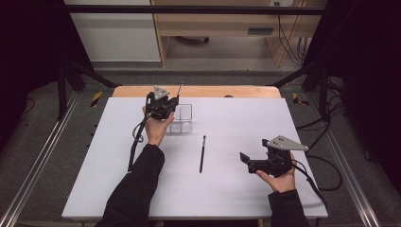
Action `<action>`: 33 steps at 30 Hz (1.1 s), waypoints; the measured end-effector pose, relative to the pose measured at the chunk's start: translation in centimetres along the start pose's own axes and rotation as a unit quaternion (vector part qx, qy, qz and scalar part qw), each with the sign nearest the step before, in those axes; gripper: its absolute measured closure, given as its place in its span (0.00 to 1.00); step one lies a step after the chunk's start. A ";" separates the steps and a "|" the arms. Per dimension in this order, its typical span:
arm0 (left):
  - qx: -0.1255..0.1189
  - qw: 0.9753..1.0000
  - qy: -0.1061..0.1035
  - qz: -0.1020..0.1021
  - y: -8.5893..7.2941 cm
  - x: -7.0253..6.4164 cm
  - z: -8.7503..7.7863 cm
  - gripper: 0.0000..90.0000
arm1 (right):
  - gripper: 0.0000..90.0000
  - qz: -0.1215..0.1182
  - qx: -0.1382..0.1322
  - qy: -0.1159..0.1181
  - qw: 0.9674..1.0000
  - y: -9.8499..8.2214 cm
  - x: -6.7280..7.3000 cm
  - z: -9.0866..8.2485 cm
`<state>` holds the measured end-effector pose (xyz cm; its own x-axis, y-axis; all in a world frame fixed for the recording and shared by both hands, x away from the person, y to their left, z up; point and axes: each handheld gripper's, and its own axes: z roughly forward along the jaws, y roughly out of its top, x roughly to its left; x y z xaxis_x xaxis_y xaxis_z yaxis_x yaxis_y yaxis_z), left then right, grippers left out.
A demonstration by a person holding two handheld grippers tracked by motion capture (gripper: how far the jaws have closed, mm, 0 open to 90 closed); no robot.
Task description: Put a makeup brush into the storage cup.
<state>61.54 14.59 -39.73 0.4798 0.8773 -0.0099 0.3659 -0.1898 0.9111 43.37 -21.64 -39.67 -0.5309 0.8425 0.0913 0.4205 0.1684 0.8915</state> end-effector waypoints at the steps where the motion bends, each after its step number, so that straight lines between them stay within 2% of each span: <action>1: 0.003 1.000 0.000 0.002 -0.3 0.0 0.0 0.92 | 0.04 0.000 0.000 0.000 1.000 0.0 0.0 0.0; 13: 0.015 1.000 0.001 0.007 -1.7 -0.2 -0.1 0.92 | 0.04 0.001 0.001 0.000 1.000 -0.1 0.1 0.2; 20: 0.026 1.000 0.001 0.015 -1.9 -0.1 -0.6 0.92 | 0.04 0.001 0.001 0.001 1.000 0.0 0.2 0.2; 23: 0.033 0.999 -0.006 0.022 -2.1 0.0 -1.1 0.92 | 0.04 0.001 0.000 0.001 1.000 0.0 0.3 0.2; 26: 0.035 0.999 -0.006 0.021 -2.0 0.0 -1.4 0.87 | 0.04 0.001 -0.001 0.001 1.000 0.0 0.3 0.1; 33: 0.017 1.000 -0.018 0.007 -1.7 0.1 -3.5 0.77 | 0.04 0.002 -0.008 0.002 1.000 0.3 0.4 -0.2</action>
<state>58.19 16.50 -39.80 0.5134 0.8581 -0.0124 0.3859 -0.2179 0.8964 43.17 -21.35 -39.33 -0.5316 0.8416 0.0960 0.4112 0.1573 0.8979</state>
